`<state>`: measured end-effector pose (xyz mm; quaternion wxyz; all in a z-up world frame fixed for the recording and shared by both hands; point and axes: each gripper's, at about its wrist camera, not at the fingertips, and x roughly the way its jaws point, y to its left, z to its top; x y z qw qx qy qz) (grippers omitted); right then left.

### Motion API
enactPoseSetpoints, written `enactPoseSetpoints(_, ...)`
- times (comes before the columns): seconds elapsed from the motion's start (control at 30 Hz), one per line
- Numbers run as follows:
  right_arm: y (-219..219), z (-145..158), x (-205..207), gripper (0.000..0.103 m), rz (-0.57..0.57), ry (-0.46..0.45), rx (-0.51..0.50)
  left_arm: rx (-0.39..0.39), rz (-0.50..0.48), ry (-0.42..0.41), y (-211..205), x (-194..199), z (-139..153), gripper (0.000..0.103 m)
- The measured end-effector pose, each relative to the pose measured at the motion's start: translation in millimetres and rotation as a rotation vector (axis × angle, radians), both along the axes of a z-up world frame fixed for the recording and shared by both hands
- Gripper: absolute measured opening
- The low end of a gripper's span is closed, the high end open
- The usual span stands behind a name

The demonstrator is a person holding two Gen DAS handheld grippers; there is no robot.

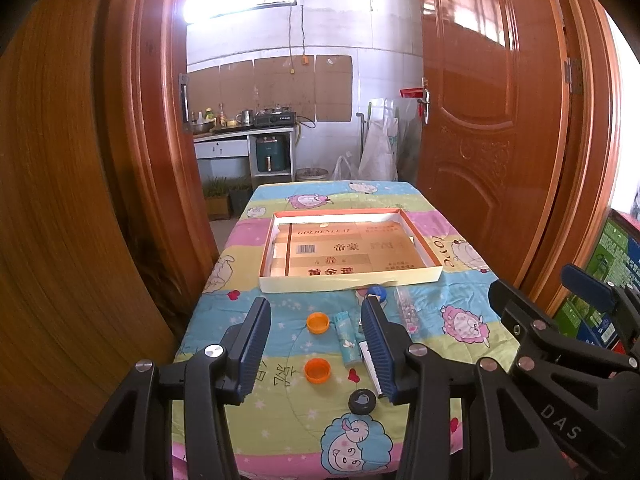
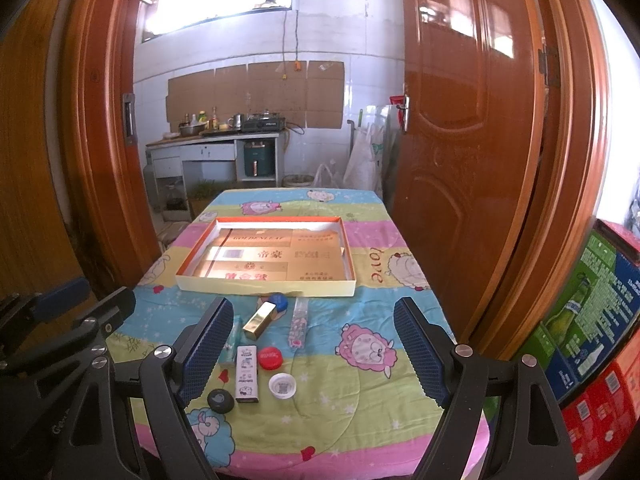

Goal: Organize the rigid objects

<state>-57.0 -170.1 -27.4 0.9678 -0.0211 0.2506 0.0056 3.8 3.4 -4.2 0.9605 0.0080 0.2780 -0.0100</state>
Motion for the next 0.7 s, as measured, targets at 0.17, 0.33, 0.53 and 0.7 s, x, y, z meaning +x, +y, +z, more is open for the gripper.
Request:
enactPoseSetpoints(0.17, -0.3, -0.1, -1.2, 0.084, 0.002, -0.001, 0.002, 0.0, -0.001, 0.001, 0.6, 0.3, 0.3, 0.047)
enactPoseSetpoints(0.33, 1.0, 0.2, -1.1, 0.084, 0.0, -0.001, 0.002, 0.0, -0.003, 0.002, -0.1, 0.4, 0.0, 0.047)
enactPoseSetpoints(0.53, 0.5, -0.8, -0.4, 0.084, -0.001, -0.001, 0.003, -0.003, -0.001, 0.006, 2.7, 0.0, -0.2, 0.047)
enactPoseSetpoints(0.7, 2.1, -0.8, -0.9, 0.084, -0.001, 0.0, 0.006, -0.001, 0.0, 0.005, -0.6, 1.0, -1.5, 0.047)
